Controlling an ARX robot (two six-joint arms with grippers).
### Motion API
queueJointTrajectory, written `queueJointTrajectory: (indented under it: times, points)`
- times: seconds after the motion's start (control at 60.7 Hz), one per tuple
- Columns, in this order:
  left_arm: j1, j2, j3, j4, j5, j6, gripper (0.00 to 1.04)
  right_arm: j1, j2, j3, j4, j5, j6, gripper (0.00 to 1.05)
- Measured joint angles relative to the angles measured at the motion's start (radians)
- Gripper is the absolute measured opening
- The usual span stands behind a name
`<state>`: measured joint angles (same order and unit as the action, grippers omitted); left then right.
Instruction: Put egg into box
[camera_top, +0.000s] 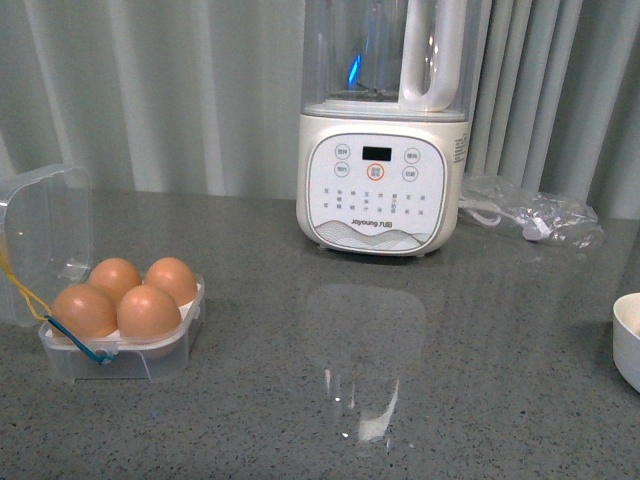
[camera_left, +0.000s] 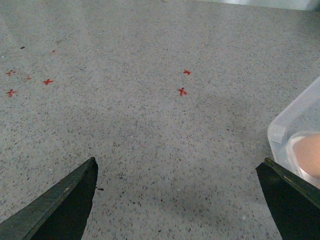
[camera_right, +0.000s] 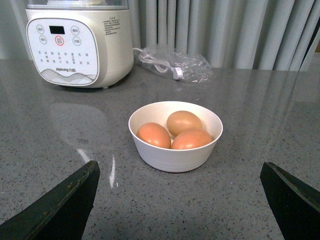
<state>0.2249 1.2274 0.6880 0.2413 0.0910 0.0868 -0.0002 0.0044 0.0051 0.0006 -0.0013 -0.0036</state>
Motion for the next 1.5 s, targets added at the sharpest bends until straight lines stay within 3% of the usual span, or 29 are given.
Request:
queueJointTrajectory:
  times: [0.428,0.692,1.087,1.499]
  points:
    - [-0.028,0.181,0.108,0.078,0.01,-0.039,0.98,0.0,0.0,0.0,0.0,0.0,0.0,0.98]
    - [-0.129,0.213,0.113,0.087,-0.006,-0.084,0.98,0.0,0.0,0.0,0.0,0.0,0.0,0.98]
    - [-0.383,0.093,0.028,0.013,-0.029,-0.106,0.98,0.0,0.0,0.0,0.0,0.0,0.0,0.98]
    - [-0.425,-0.068,0.009,-0.13,-0.036,-0.045,0.98,0.0,0.0,0.0,0.0,0.0,0.0,0.98]
